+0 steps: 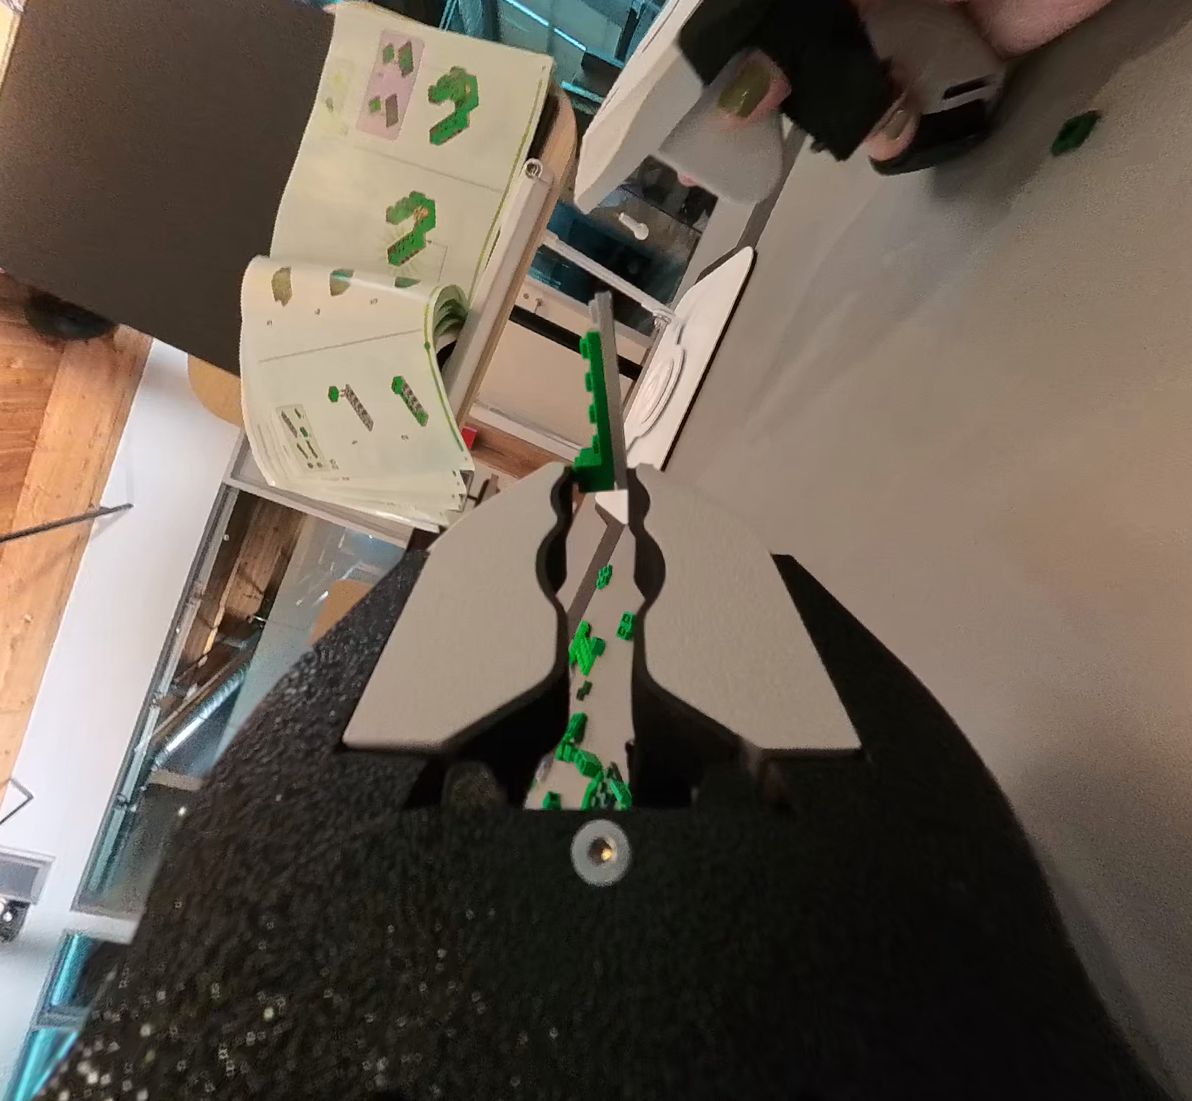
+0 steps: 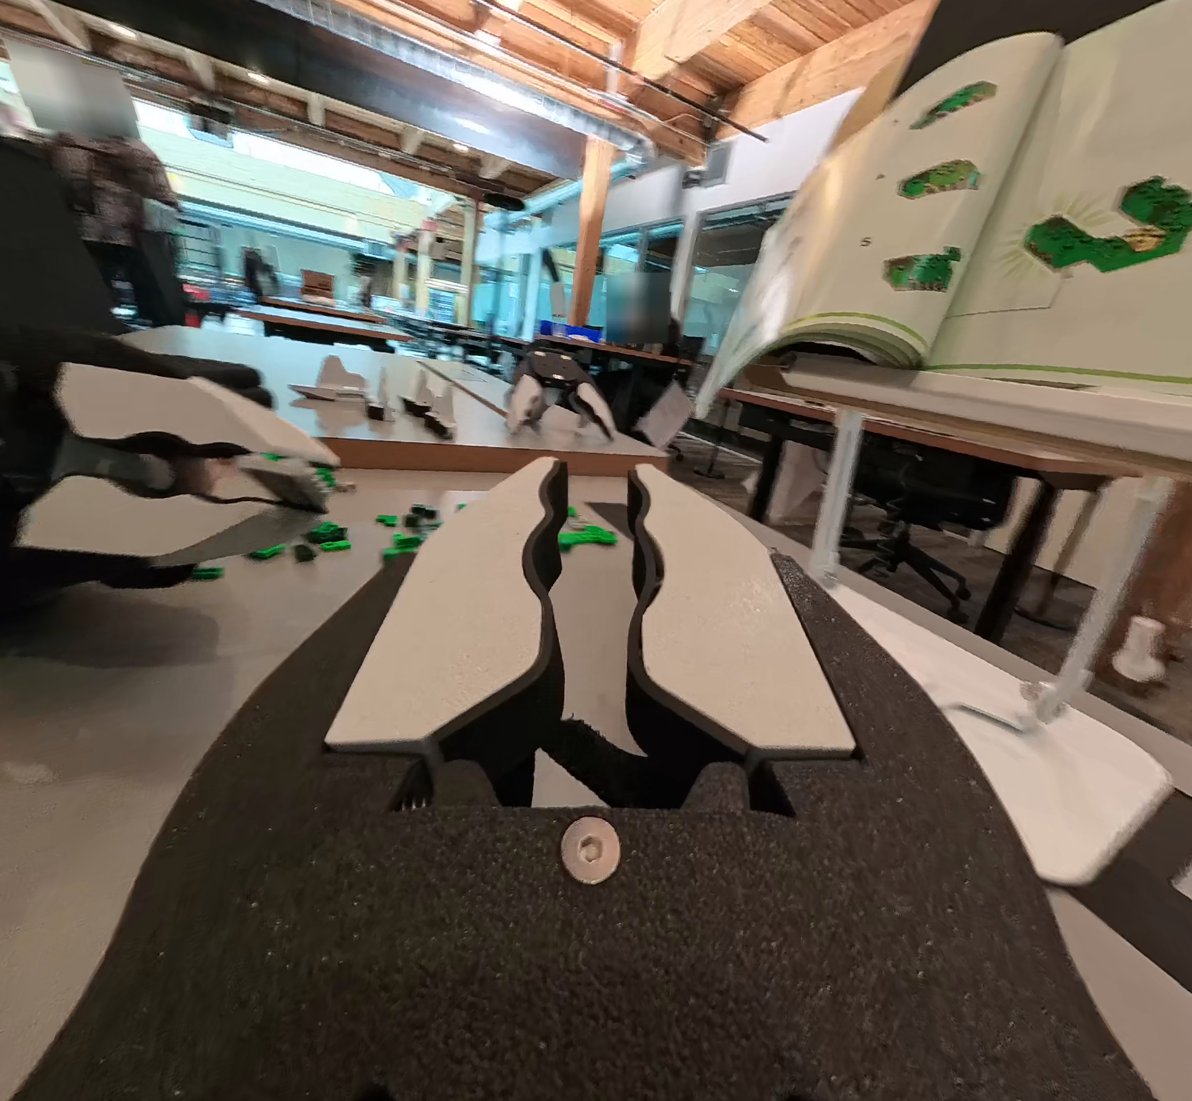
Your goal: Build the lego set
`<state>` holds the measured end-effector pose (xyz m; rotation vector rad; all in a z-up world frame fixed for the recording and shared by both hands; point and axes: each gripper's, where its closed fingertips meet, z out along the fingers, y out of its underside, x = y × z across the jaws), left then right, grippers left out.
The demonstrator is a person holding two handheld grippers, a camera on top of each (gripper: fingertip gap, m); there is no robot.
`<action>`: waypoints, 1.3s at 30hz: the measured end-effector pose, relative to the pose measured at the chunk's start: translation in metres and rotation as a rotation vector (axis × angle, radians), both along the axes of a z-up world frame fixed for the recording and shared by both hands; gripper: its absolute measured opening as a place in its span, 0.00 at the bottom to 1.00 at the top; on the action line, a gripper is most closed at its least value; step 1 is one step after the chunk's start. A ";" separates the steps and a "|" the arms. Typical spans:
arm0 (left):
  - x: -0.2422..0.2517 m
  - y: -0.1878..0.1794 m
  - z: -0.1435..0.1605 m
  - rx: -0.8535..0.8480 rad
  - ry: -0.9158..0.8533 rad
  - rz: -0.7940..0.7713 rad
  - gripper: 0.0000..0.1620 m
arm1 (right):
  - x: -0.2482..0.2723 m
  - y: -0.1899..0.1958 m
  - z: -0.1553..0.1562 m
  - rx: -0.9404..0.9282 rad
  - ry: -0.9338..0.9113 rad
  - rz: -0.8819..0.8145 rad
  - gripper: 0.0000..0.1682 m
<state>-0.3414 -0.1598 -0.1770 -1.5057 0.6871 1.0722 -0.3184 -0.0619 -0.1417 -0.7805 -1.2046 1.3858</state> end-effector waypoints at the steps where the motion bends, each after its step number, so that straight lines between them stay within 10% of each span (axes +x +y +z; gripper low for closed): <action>1: -0.002 -0.001 0.000 0.002 -0.014 0.010 0.09 | 0.002 -0.010 0.000 0.002 -0.005 0.061 0.11; 12: -0.018 0.001 -0.012 -0.105 0.143 0.145 0.09 | 0.010 -0.088 -0.021 0.071 -0.197 0.464 0.15; 31: -0.012 0.005 -0.015 -0.106 0.186 0.116 0.14 | -0.012 -0.086 -0.057 0.223 -0.462 0.300 0.11; 39: -0.066 -0.011 -0.014 -0.050 -0.002 0.359 0.10 | -0.020 -0.047 -0.081 0.299 -0.630 0.081 0.11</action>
